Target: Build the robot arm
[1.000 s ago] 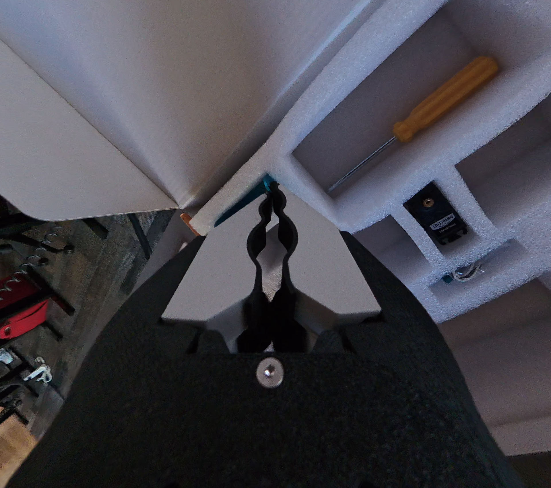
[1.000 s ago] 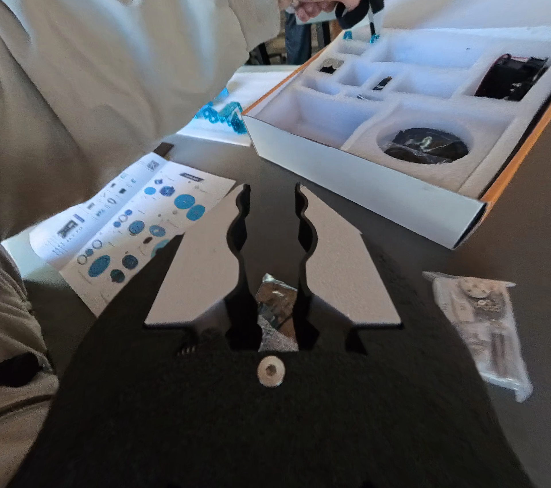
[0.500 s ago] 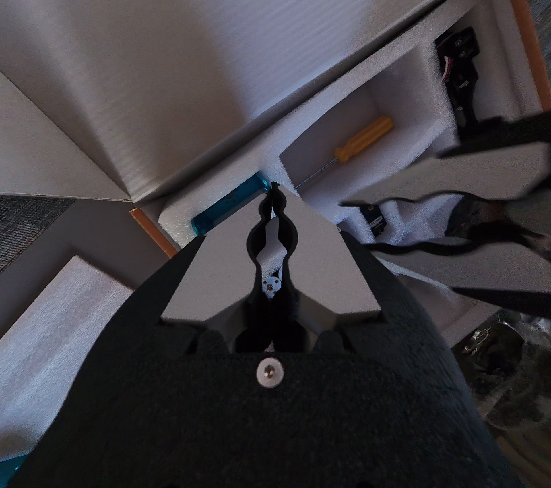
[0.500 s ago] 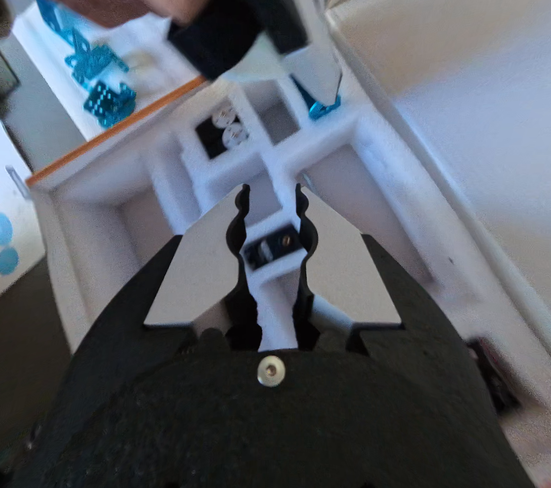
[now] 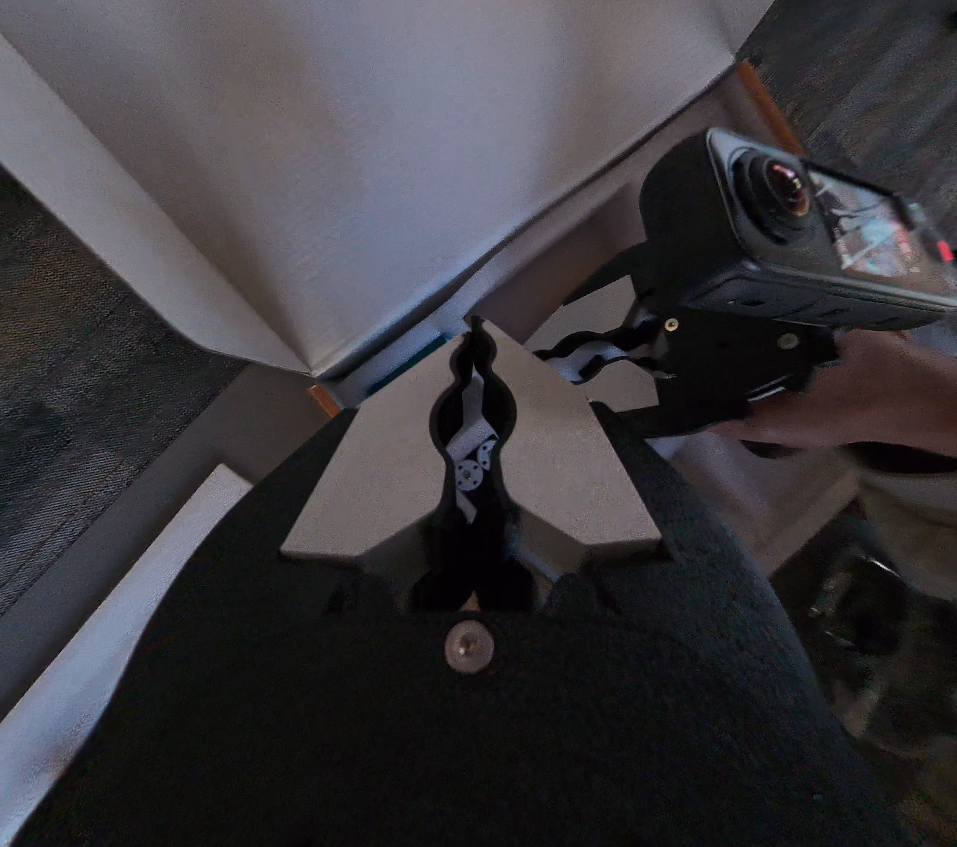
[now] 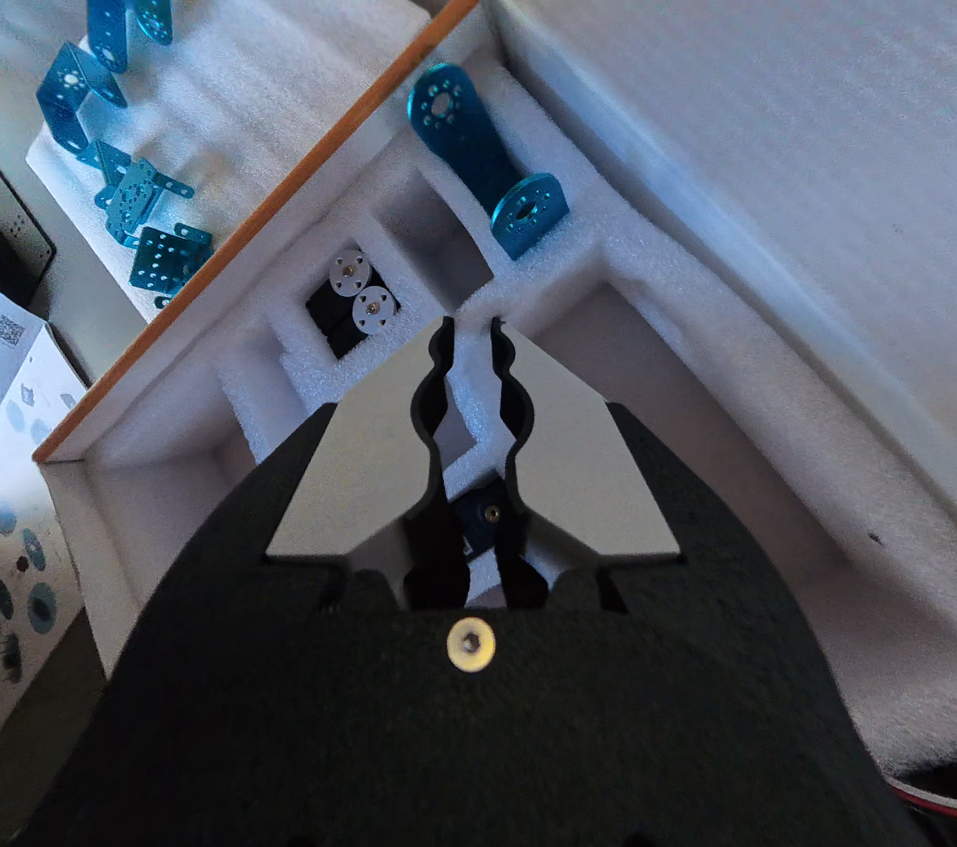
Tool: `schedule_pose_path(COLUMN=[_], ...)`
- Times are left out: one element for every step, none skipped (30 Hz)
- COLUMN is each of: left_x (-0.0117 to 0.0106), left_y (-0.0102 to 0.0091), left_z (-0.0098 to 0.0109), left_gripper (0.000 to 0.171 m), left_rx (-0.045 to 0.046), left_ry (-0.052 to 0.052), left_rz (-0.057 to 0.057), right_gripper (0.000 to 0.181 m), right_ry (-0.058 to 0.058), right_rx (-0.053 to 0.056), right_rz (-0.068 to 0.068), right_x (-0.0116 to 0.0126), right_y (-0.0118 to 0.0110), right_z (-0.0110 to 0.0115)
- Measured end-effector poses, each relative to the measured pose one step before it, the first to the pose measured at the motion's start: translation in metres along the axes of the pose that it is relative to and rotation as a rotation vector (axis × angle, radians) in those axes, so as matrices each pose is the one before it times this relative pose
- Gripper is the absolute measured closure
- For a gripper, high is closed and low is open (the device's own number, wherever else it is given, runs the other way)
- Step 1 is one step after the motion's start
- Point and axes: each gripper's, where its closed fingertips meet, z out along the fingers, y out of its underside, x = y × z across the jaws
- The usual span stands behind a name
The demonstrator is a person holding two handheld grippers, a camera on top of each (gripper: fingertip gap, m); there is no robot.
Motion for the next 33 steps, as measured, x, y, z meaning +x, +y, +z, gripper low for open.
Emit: schedule_pose_path(left_x=[-0.00232, -0.00192, -0.00343, -0.00302, -0.00209, -0.00349, -0.00633, -0.00795, -0.00583, -0.0037, -0.00362, -0.00343, -0.00141, 0.00088, 0.00205, 0.00343, 0.00601, 0.00689, 0.00438, 0.0017, -0.00008, -0.00081, -0.00065, -0.00033, -0.00025, -0.00041, -0.00002, 0.00052, 0.0005, 0.00032, 0.00013, 0.0001, 0.00025], left_y=[-0.0035, -0.00158, 0.00148, 0.00343, 0.00491, 0.00505, 0.00513, 0.00664, 0.00903, 0.01136, 0.00946, 0.00531, 0.00245, 0.00183, 0.00287, 0.00445, 0.0051, 0.00615, 0.00649, 0.00518, 0.00397, 0.00393, 0.00436, 0.00452, 0.00241, 0.00047, 0.00004, -0.00024, -0.00024, -0.0002, 0.00004, -0.00015, -0.00033], left_z=[-0.00783, -0.00679, -0.00499, -0.0028, -0.00078, 0.0005, 0.00068, 0.00148, 0.00307, 0.00461, 0.00455, 0.00289, 0.00085, -0.00006, 0.00012, 0.0007, 0.00143, 0.00232, 0.00381, 0.00468, 0.00519, 0.00572, 0.00613, 0.00625, 0.00483, 0.00186, -0.00012, -0.00004, -0.00019, -0.00007, -0.00007, -0.00005, 0.00017], left_gripper=[0.171, 0.171, 0.171, 0.171, 0.171, 0.171, 0.171, 0.171, 0.171, 0.171, 0.17, 0.165, 0.164, 0.162, 0.16, 0.156, 0.157, 0.16, 0.166, 0.171, 0.171, 0.171, 0.171, 0.171, 0.171, 0.171, 0.171, 0.171, 0.171, 0.171, 0.171, 0.171, 0.171], left_rx=[0.00823, 0.0096, 0.00324, 0.00173, -0.0005, 0.00273, 0.00665, 0.0014, -0.01111, -0.02756, -0.02242, 0.00336, 0.02089, 0.0251, 0.02045, 0.01327, 0.01082, 0.0049, -0.0062, -0.01041, -0.0124, -0.01976, -0.02624, -0.0261, -0.00869, 0.00285, 0.0032, 0.00773, 0.00991, 0.00759, 0.00364, 0.00209, 0.00208], left_ry=[0.0026, 0.0121, 0.0002, 0.0009, 0.0028, -0.0103, -0.0299, -0.0398, -0.0252, -0.0106, -0.0113, -0.0111, -0.0016, 0.0093, 0.0127, 0.0156, 0.0237, 0.0202, -0.0019, -0.0227, -0.033, -0.0352, -0.0279, -0.0202, -0.0126, -0.0007, 0.0165, 0.0249, 0.02, 0.0116, 0.0042, 0.0004, 0.0002], left_rz=[-0.0022, -0.011, -0.0066, -0.0086, -0.0081, -0.0015, 0.0074, 0.0145, 0.0159, 0.0057, -0.0071, -0.0108, -0.0088, -0.0072, -0.0068, -0.0047, 0.0061, 0.0246, 0.0386, 0.0477, 0.0513, 0.0446, 0.0343, 0.0207, 0.0024, -0.0155, -0.0319, -0.031, -0.0168, -0.0063, -0.001, -0.0006, -0.0013], right_gripper=[0.167, 0.166, 0.165, 0.163, 0.161, 0.159, 0.158, 0.157, 0.155, 0.155, 0.155, 0.155, 0.155, 0.155, 0.156, 0.165, 0.17, 0.173, 0.174, 0.175, 0.175, 0.176, 0.176, 0.176, 0.176, 0.176, 0.177, 0.177, 0.177, 0.178, 0.178, 0.179, 0.181], right_ry=[-0.0038, -0.0039, -0.0014, 0.0004, 0.0158, 0.0379, 0.0184, -0.0119, 0.0023, 0.0287, 0.0462, 0.0218, 0.0268, 0.0263, 0.0612, 0.052, 0.0368, 0.0269, 0.0306, 0.0285, 0.0211, 0.0134, 0.0061, 0.0021, -0.0062, -0.0031, -0.0077, -0.0161, -0.0137, -0.0102, -0.0073, 0.002, 0.0037], right_rx=[0.0085, 0.0096, 0.0114, 0.0089, 0.0191, 0.0521, 0.055, 0.0261, 0.0033, -0.0069, -0.0247, -0.022, -0.0293, -0.0378, -0.0482, -0.0111, 0.0013, -0.0153, -0.0088, -0.0084, -0.0082, -0.0061, -0.0011, 0.0034, 0.0047, 0.0158, 0.0225, 0.0149, 0.0117, -0.0022, 0.0031, 0.0058, 0.0136], right_rz=[0.0062, 0.0072, -0.003, -0.0132, -0.0287, -0.0051, 0.0225, 0.0369, 0.038, 0.0259, 0.0202, 0.0165, 0.0276, 0.0244, 0.0244, 0.0106, -0.0043, -0.0147, -0.0201, -0.019, -0.0121, -0.0034, 0.0063, 0.0101, 0.0112, 0.0126, 0.0174, 0.023, 0.0158, 0.0125, 0.0124, 0.0017, -0.0072], right_x=[-0.0004, -0.00029, -0.00025, -0.00037, 0.00151, 0.00499, 0.00285, -0.00177, -0.00063, 0.00171, 0.00316, -0.0014, -0.00063, -0.00022, 0.00554, 0.00404, 0.00145, -0.00009, 0.0004, 0.00028, 0.0, 0.00007, 0.0, -0.0001, -0.00083, 0.00053, 0.00056, -0.00038, 0.00084, 0.00154, 0.00153, 0.00173, 0.00097], right_y=[-0.00017, -0.00077, -0.00056, -0.00091, -0.00333, -0.00831, -0.00962, -0.00733, -0.00508, -0.00309, -0.00085, -0.00111, 0.0007, 0.00252, 0.00506, -0.00044, -0.00193, -0.00015, -0.00055, 0.00003, 0.00025, -0.00002, -0.00076, -0.00094, -0.00088, -0.0028, -0.00407, -0.00326, -0.00305, -0.00099, -0.00157, -0.00185, -0.00282], right_z=[-0.00111, -0.00109, -0.00085, -0.00161, -0.00303, -0.00432, -0.00382, -0.00146, 0.00059, 0.00239, 0.00336, 0.00391, 0.00435, 0.00499, 0.005, 0.0028, 0.00018, -0.00011, -0.00069, -0.00059, -0.00067, -0.00102, -0.00149, -0.00159, -0.00135, -0.0021, -0.00313, -0.00253, -0.0023, -0.00127, -0.00206, -0.00338, -0.0045])
